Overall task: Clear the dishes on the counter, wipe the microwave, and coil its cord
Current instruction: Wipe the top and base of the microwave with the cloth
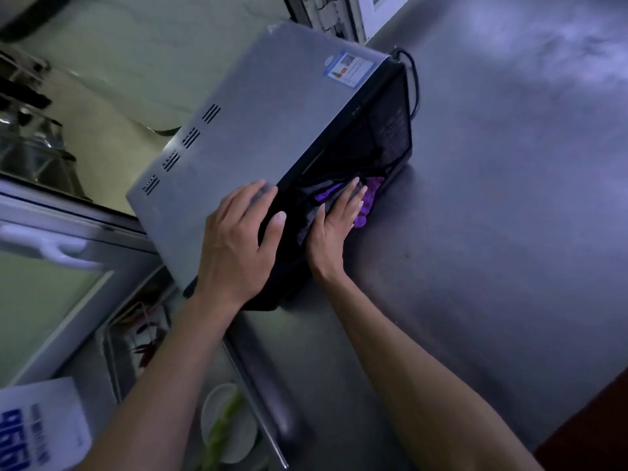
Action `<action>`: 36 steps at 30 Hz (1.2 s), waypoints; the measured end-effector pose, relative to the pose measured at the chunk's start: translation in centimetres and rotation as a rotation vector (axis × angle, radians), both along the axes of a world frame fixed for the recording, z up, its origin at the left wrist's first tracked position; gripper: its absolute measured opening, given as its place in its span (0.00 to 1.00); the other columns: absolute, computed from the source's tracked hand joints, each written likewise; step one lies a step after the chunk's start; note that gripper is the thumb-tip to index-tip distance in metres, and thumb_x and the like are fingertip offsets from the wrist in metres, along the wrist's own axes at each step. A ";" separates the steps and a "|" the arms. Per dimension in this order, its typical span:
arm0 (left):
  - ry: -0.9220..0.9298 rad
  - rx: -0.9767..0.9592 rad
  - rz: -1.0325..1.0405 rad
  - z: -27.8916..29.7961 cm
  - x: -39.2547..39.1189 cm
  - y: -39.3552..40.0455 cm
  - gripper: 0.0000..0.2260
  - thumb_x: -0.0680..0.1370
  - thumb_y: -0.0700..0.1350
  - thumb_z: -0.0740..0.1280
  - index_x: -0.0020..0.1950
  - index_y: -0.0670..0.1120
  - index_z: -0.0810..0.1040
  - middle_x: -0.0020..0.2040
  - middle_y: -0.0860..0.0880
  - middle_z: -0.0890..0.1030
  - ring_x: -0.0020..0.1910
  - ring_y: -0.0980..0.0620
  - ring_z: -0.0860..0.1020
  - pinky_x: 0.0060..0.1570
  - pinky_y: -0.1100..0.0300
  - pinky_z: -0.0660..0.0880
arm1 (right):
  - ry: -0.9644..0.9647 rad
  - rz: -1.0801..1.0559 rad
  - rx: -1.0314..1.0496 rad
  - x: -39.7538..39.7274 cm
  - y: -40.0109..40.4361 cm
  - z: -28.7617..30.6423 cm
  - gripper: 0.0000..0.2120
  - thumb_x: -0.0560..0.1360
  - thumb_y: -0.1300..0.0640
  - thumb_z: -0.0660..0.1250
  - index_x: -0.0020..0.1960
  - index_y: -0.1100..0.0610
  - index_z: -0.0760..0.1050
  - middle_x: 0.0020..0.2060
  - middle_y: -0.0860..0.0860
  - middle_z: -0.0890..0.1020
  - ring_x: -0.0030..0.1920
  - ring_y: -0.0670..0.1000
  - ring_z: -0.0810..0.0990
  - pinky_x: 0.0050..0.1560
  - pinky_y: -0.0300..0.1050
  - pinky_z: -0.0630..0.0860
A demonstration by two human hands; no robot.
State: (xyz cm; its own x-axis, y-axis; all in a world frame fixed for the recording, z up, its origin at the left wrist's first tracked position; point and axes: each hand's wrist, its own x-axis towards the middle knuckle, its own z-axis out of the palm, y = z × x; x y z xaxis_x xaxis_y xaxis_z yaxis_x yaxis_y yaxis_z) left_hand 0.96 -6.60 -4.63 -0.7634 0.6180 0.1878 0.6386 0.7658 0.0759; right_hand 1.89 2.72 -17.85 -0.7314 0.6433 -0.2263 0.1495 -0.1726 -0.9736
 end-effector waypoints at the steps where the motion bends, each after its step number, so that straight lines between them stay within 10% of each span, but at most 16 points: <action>1: 0.005 -0.006 0.013 0.0 0.4 -1.5 0.20 0.83 0.52 0.58 0.72 0.44 0.73 0.70 0.46 0.74 0.70 0.48 0.70 0.66 0.50 0.68 | -0.003 0.004 -0.006 0.4 -1.5 -0.1 0.34 0.81 0.44 0.48 0.81 0.52 0.37 0.80 0.53 0.35 0.79 0.53 0.34 0.77 0.54 0.36; 17: 0.095 -0.008 -0.032 -1.8 3.8 -11.8 0.20 0.84 0.51 0.58 0.74 0.43 0.70 0.73 0.45 0.71 0.72 0.47 0.68 0.70 0.48 0.66 | -0.012 0.098 -0.163 6.1 -18.7 -1.3 0.37 0.76 0.38 0.49 0.78 0.42 0.33 0.78 0.47 0.31 0.77 0.44 0.30 0.76 0.45 0.34; 36: 0.137 -0.061 -0.088 -2.0 -0.1 2.9 0.24 0.83 0.53 0.57 0.75 0.42 0.67 0.74 0.43 0.69 0.74 0.45 0.66 0.70 0.45 0.66 | -0.009 0.032 -0.070 0.7 2.1 -1.4 0.32 0.85 0.48 0.52 0.81 0.49 0.37 0.80 0.48 0.35 0.78 0.46 0.32 0.77 0.56 0.37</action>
State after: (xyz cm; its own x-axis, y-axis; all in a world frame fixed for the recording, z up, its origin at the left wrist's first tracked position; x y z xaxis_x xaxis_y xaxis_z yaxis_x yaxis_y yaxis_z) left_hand 0.90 -3.69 -6.67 -0.6754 0.6951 0.2462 0.7049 0.7066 -0.0614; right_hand 2.60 4.81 -19.25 -0.7493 0.6016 -0.2767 0.1645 -0.2356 -0.9578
